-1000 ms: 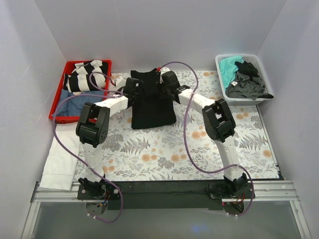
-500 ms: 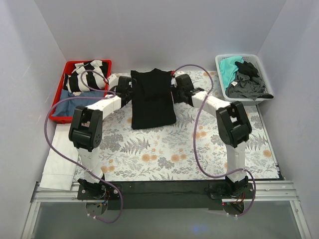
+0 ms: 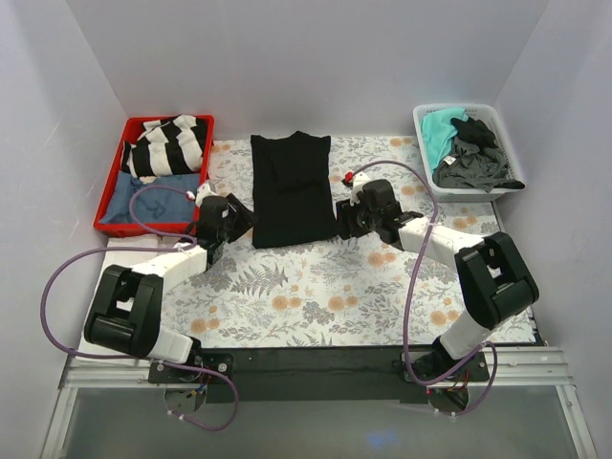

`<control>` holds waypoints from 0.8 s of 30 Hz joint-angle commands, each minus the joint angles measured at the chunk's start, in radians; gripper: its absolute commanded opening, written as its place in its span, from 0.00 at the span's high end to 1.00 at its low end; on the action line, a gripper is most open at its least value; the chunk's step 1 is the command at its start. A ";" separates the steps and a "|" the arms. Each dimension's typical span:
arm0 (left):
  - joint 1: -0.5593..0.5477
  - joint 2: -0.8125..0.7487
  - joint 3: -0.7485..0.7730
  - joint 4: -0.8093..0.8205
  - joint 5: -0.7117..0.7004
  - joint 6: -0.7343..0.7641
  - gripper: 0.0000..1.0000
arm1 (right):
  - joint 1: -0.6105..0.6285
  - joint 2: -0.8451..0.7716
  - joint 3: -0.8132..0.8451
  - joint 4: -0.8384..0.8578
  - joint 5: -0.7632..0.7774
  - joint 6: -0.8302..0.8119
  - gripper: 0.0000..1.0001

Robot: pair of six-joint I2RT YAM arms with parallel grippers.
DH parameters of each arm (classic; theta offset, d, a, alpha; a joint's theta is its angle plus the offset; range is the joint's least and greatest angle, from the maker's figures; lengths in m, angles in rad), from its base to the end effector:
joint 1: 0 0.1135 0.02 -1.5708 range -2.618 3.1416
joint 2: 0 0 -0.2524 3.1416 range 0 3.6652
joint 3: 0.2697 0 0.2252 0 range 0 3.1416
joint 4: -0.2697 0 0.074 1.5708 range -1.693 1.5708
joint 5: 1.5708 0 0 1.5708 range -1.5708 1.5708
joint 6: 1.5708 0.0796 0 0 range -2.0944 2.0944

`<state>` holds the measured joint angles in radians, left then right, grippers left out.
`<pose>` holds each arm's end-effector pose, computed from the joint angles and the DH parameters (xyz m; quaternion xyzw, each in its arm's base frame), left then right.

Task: Fold and stack the t-shirts
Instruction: Fold the folded rectangular tshirt in 1/3 of the way, then grab one side of the 2/3 rectangular tshirt with both arms

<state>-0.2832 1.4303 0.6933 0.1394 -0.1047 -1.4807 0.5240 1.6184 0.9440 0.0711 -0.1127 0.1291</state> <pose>0.3022 -0.0793 0.1758 -0.5177 0.7154 -0.3311 0.3325 0.3116 0.1904 0.1901 -0.1991 0.8615 0.1962 0.4238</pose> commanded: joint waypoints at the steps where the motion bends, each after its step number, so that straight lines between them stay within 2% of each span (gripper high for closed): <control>1: 0.009 -0.044 -0.112 0.211 0.103 -0.003 0.47 | 0.002 -0.009 -0.047 0.139 -0.099 0.018 0.41; 11: 0.013 0.047 -0.160 0.304 0.157 -0.027 0.48 | 0.002 0.055 -0.059 0.216 -0.133 0.035 0.41; 18: 0.015 0.079 -0.155 0.281 0.151 -0.029 0.49 | 0.002 0.106 -0.051 0.225 -0.136 0.055 0.42; 24: 0.018 0.122 -0.183 0.324 0.174 -0.026 0.48 | 0.002 0.136 -0.059 0.246 -0.137 0.052 0.42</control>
<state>-0.2737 1.5242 0.5251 0.4324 0.0490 -1.5112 0.5240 1.7351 0.8848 0.2565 -0.2359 0.1795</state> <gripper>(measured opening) 0.516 0.584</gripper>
